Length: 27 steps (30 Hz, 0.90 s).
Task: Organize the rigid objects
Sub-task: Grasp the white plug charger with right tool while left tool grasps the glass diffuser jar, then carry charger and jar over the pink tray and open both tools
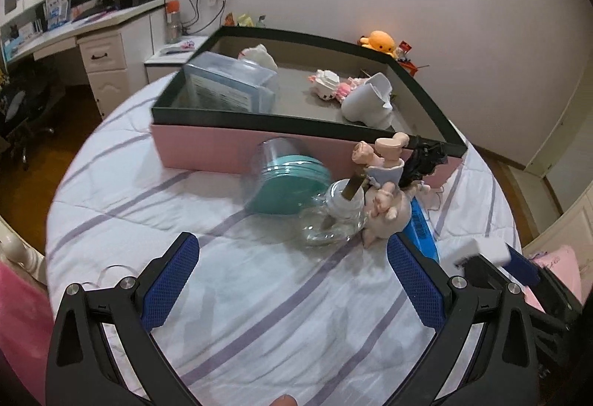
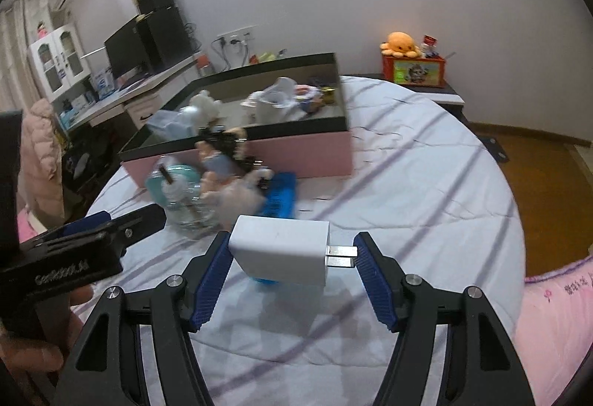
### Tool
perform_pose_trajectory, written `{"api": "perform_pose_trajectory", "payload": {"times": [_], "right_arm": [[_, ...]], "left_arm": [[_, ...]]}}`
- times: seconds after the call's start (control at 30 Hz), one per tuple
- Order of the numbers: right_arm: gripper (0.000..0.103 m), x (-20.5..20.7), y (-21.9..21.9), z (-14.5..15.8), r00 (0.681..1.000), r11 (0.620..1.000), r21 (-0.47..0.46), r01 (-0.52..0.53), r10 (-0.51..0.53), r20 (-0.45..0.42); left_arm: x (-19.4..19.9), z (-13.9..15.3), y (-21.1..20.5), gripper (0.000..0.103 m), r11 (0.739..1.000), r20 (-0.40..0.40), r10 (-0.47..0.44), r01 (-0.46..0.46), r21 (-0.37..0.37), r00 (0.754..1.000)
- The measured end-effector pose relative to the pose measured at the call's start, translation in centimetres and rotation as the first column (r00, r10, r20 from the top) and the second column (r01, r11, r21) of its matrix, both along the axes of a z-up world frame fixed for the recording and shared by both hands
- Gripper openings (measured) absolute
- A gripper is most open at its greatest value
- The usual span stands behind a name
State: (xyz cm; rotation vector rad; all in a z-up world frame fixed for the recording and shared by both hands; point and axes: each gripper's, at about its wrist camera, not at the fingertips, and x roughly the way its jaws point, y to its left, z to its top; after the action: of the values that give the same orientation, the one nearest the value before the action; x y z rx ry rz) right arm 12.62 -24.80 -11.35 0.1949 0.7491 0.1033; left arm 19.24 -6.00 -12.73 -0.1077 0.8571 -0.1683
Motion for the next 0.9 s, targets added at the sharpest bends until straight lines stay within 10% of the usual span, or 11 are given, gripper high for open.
{"api": "perform_pose_trajectory", "payload": {"times": [0.37, 0.63, 0.9], "right_arm": [[0.068, -0.3, -2.9, -0.4, 1.0, 0.999, 0.046, 0.016, -0.015, -0.002], [0.068, -0.3, -1.8, -0.5, 1.0, 0.998, 0.052, -0.02, 0.02, -0.001], [0.068, -0.7, 0.0, -0.5, 0.999, 0.998, 0.05, -0.043, 0.043, -0.01]], "left_arm": [[3.1, -2.6, -1.9, 0.096, 0.996, -0.032, 0.085, -0.084, 0.022, 0.996], [3.1, -2.8, -0.4, 0.042, 0.995, -0.032, 0.098, -0.099, -0.032, 0.995], [0.7, -2.6, 1.8, 0.041, 0.997, -0.028, 0.07, -0.071, -0.044, 0.997]]}}
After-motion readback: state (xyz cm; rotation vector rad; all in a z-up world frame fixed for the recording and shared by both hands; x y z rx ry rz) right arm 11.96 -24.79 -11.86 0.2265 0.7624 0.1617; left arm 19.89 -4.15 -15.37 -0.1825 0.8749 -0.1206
